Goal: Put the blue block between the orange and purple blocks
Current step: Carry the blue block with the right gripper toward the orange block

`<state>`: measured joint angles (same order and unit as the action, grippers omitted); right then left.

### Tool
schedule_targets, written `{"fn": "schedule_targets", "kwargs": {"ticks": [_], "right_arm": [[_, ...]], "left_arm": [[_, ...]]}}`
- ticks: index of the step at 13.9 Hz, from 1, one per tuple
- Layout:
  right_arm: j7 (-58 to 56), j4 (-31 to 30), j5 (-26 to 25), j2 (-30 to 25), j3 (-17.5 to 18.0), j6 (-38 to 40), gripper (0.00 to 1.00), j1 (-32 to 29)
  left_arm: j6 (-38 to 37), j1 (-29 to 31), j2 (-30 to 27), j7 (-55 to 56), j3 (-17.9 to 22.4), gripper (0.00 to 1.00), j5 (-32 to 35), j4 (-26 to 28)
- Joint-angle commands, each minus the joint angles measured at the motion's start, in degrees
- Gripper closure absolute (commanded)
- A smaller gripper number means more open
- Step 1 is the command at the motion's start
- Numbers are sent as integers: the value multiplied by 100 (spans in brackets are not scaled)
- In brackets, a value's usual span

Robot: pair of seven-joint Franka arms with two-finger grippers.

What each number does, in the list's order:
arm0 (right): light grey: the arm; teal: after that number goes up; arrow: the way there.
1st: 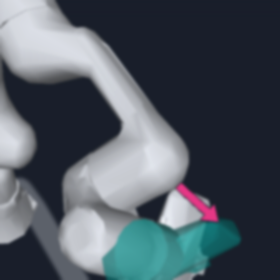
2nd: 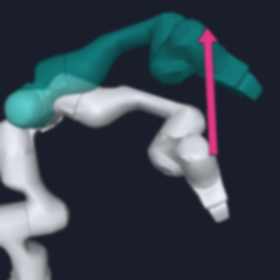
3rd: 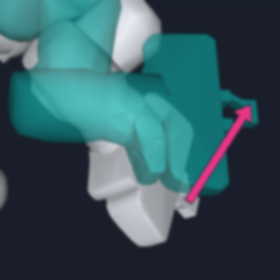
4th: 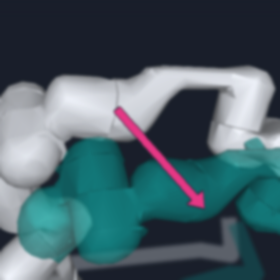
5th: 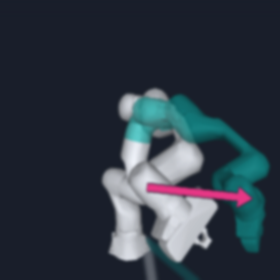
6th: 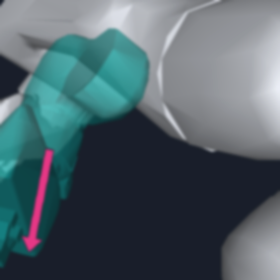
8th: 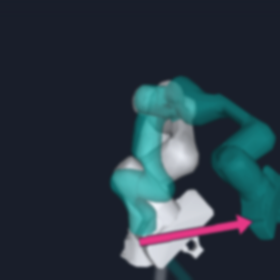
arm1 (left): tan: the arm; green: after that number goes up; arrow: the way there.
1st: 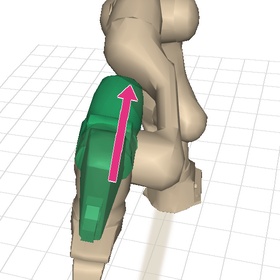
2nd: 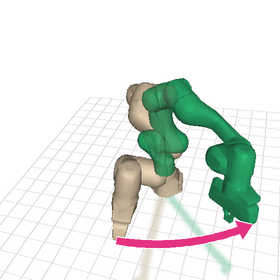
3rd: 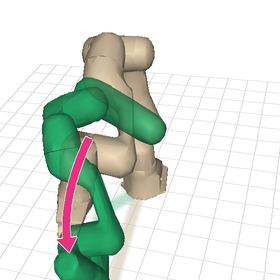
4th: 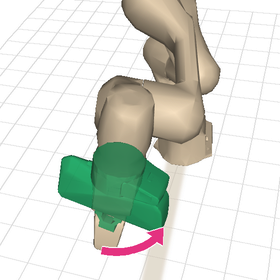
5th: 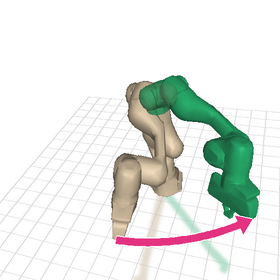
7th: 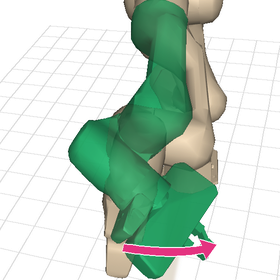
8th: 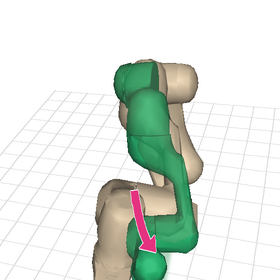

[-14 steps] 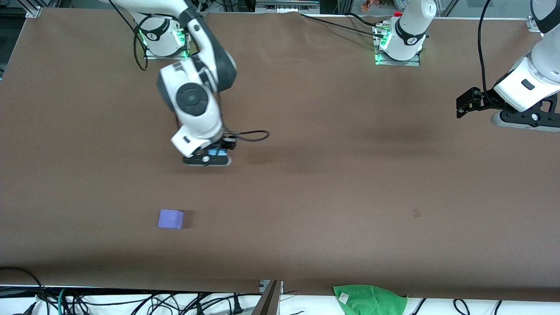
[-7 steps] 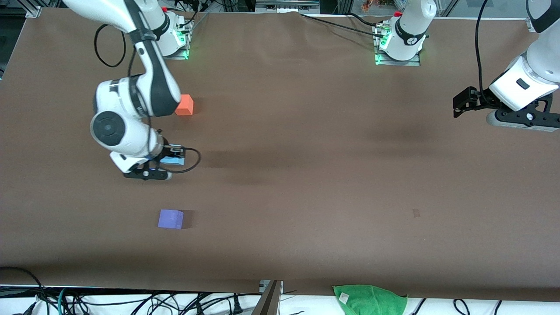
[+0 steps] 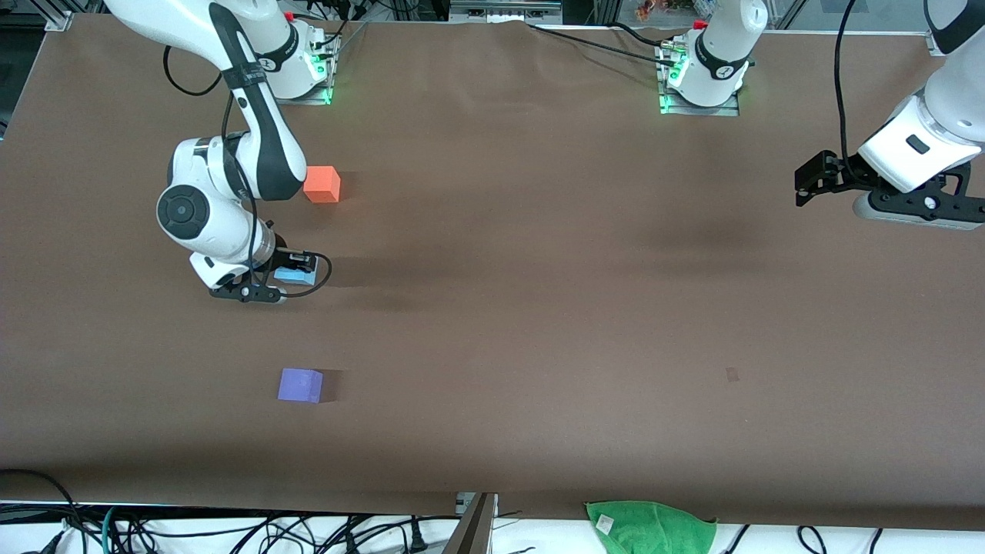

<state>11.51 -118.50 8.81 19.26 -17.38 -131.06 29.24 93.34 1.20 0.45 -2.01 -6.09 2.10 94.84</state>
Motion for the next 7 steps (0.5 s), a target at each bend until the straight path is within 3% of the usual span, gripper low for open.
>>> {"fn": "schedule_targets", "kwargs": {"ticks": [1,7], "right_arm": [[-105,-717,112,-379,-29,-691,59,56],[-114,-1201,103,-309,138,-1790,59,65]], "left_arm": [[-71,135,61,-168,29,0,-34,-132],[-105,442,149,-177,73,0,-43,-229]]}}
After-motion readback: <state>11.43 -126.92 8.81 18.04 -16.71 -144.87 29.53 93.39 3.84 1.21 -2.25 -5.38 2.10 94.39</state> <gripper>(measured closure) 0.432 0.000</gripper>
